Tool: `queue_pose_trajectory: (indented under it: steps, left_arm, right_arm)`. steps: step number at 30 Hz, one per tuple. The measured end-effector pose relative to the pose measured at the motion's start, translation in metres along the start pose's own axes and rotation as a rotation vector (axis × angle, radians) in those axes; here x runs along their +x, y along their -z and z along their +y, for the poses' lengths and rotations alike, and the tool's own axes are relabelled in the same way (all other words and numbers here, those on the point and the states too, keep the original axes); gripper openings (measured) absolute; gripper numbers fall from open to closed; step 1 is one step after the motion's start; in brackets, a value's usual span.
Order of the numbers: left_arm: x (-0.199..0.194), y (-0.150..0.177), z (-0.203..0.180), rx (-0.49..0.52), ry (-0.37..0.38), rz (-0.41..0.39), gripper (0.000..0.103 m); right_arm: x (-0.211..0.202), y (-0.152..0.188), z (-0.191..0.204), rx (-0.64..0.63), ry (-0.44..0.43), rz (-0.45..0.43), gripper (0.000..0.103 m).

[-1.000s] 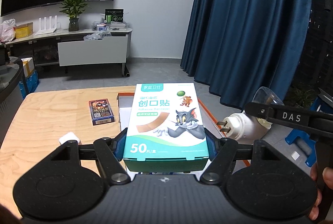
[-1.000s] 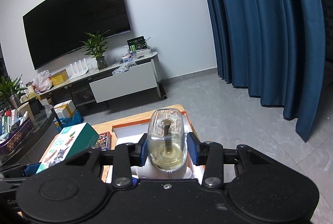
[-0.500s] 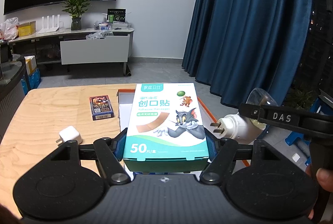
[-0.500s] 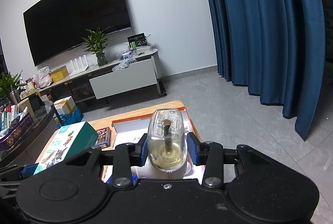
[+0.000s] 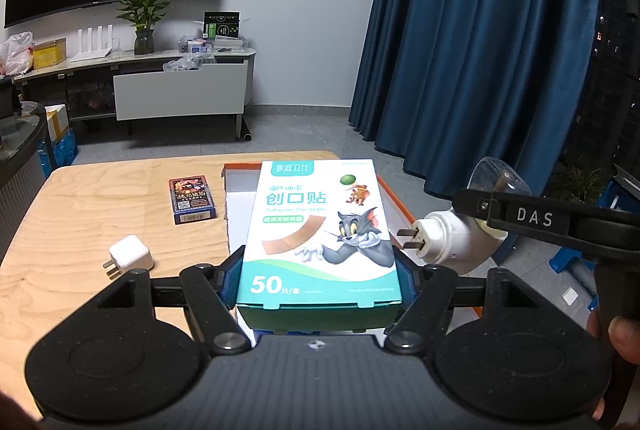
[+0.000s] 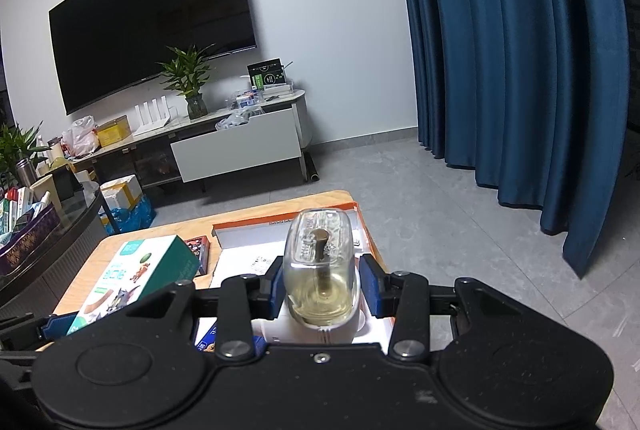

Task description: Organize rigid objects

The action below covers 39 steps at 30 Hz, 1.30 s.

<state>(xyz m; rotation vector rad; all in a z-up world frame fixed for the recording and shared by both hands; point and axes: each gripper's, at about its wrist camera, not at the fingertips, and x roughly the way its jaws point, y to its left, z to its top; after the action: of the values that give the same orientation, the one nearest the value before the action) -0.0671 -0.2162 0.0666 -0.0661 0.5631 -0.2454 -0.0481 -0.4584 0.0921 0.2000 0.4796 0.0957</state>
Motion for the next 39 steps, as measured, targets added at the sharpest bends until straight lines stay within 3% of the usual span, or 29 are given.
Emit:
queue_pose_trajectory:
  steps: [39]
  left_arm:
    - [0.011, 0.006, 0.004, -0.016, -0.007, 0.035, 0.072]
  right_arm:
    - [0.014, 0.014, 0.003, -0.043, -0.008, 0.024, 0.048]
